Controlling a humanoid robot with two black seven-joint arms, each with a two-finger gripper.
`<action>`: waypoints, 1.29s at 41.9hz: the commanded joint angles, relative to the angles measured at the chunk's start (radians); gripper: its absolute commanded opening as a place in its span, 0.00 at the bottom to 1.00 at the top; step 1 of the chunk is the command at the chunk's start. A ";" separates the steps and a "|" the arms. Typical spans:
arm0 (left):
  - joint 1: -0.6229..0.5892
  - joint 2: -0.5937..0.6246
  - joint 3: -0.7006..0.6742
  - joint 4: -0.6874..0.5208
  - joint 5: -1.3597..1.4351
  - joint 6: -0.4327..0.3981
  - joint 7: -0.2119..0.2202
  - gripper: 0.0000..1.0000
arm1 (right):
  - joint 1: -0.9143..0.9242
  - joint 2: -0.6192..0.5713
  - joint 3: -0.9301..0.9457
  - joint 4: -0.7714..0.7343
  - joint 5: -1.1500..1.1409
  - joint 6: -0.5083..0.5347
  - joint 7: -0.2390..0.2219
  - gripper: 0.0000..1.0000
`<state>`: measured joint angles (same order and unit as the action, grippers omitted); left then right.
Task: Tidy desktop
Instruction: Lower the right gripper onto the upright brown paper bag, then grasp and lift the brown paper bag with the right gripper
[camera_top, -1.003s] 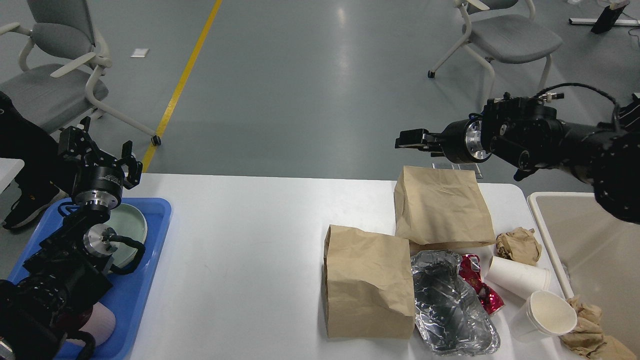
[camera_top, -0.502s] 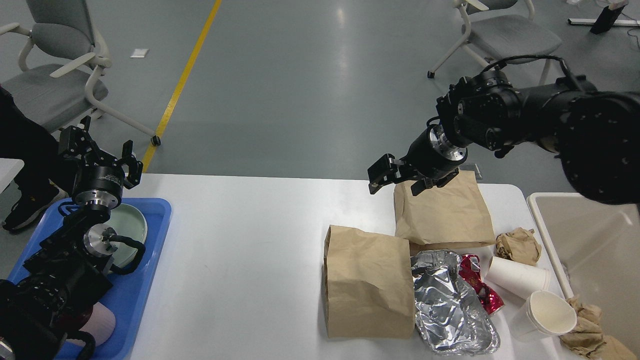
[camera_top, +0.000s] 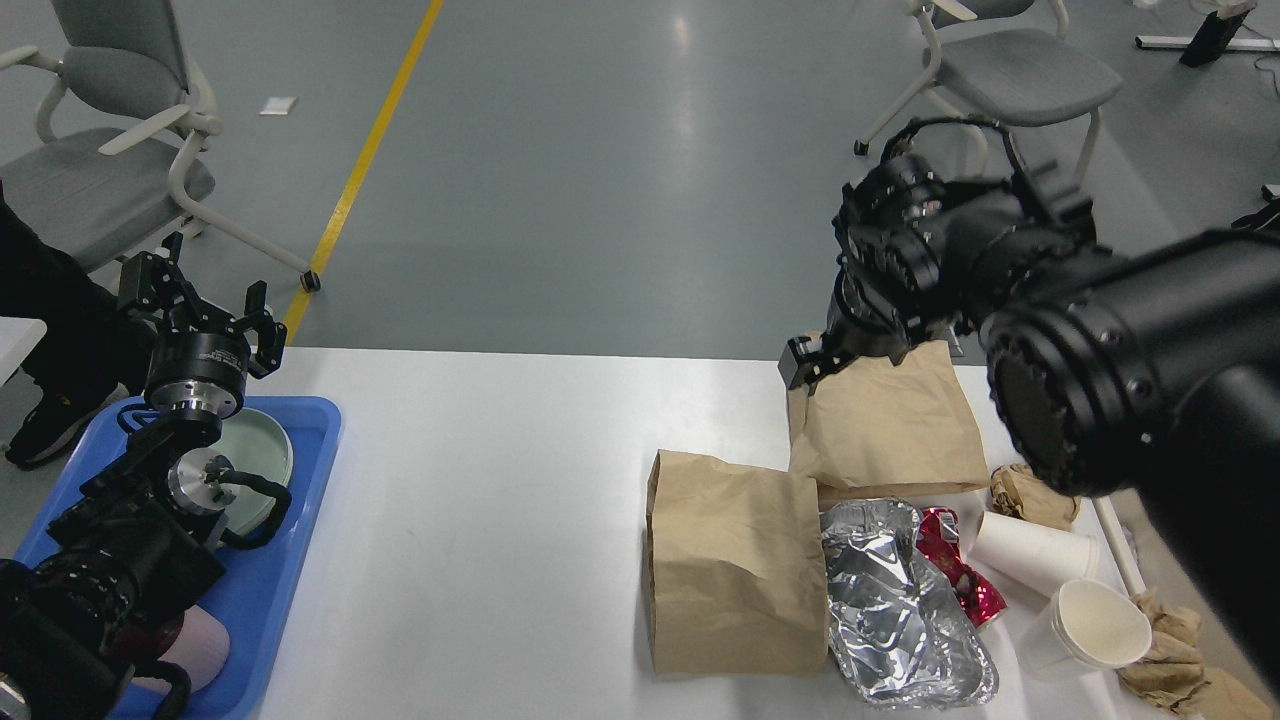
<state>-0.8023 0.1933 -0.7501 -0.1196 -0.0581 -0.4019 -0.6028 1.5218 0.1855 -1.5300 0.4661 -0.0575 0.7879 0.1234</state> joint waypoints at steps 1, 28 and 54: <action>0.000 0.000 0.000 0.000 0.000 0.000 0.001 0.97 | -0.117 -0.018 0.036 -0.082 0.109 -0.050 -0.030 1.00; 0.000 0.000 0.000 0.000 0.000 0.000 0.000 0.97 | -0.261 -0.112 0.134 -0.124 0.203 -0.231 -0.091 1.00; 0.000 0.000 0.000 0.000 0.000 0.000 0.000 0.97 | -0.307 -0.075 0.235 -0.112 0.203 -0.450 -0.255 0.92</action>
<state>-0.8023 0.1933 -0.7501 -0.1196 -0.0584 -0.4019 -0.6027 1.2216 0.1017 -1.3110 0.3469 0.1473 0.3875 -0.1027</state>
